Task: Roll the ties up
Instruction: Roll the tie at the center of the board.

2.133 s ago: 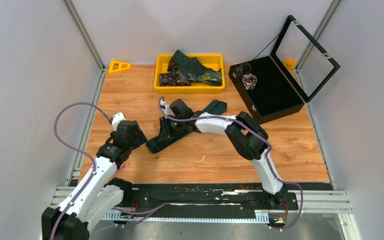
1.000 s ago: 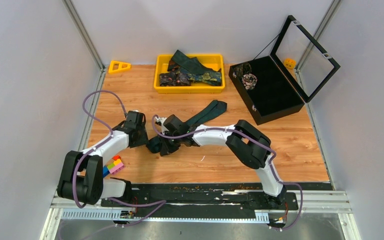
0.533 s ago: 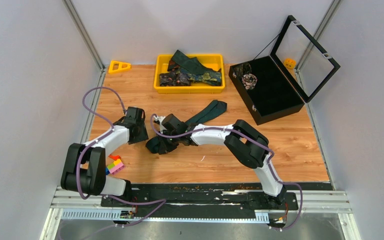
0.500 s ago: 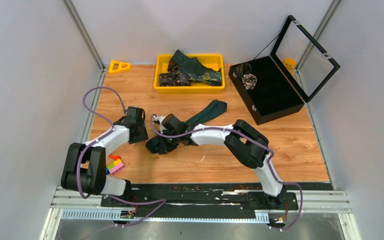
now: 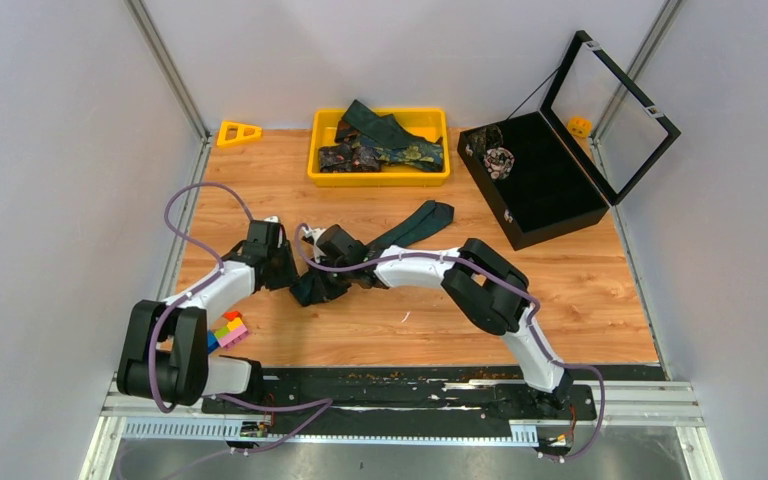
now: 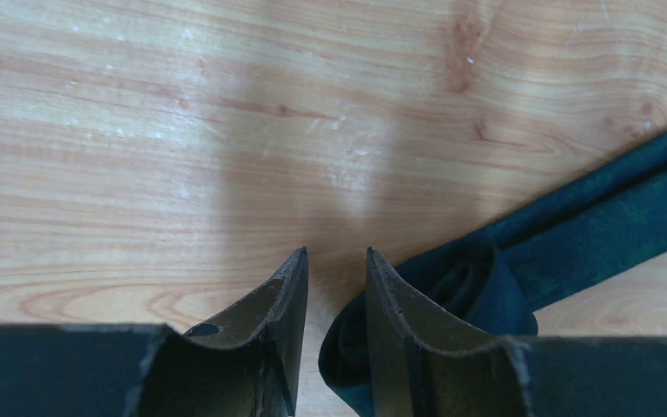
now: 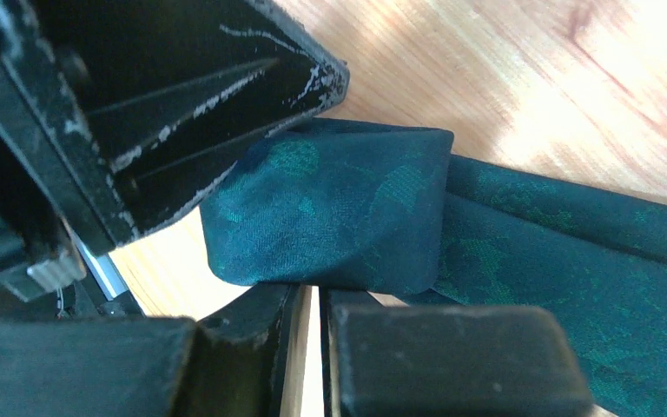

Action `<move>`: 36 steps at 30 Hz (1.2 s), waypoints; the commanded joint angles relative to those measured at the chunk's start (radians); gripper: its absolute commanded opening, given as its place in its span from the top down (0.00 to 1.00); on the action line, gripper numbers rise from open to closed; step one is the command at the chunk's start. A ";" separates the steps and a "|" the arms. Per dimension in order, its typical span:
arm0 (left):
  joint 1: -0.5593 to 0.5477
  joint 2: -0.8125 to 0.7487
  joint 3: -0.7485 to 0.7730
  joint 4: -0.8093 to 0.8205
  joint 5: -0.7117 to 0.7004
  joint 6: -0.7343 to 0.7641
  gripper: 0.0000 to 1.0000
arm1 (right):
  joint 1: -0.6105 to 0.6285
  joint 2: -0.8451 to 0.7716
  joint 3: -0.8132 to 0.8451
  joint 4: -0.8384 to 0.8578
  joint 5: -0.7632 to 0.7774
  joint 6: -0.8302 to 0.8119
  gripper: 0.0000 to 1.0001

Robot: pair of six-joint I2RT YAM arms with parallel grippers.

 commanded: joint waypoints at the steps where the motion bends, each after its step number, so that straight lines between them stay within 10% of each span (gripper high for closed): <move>1: -0.004 -0.022 -0.044 -0.045 0.098 -0.022 0.63 | 0.012 0.015 0.048 -0.002 0.026 0.032 0.91; 26: -0.015 -0.067 0.107 -0.161 -0.132 -0.035 0.50 | 0.039 -0.237 -0.108 -0.013 -0.072 -0.032 0.87; 36: -0.015 -0.258 0.048 -0.224 -0.202 -0.083 0.36 | -0.016 -0.169 0.101 -0.113 -0.109 -0.074 0.87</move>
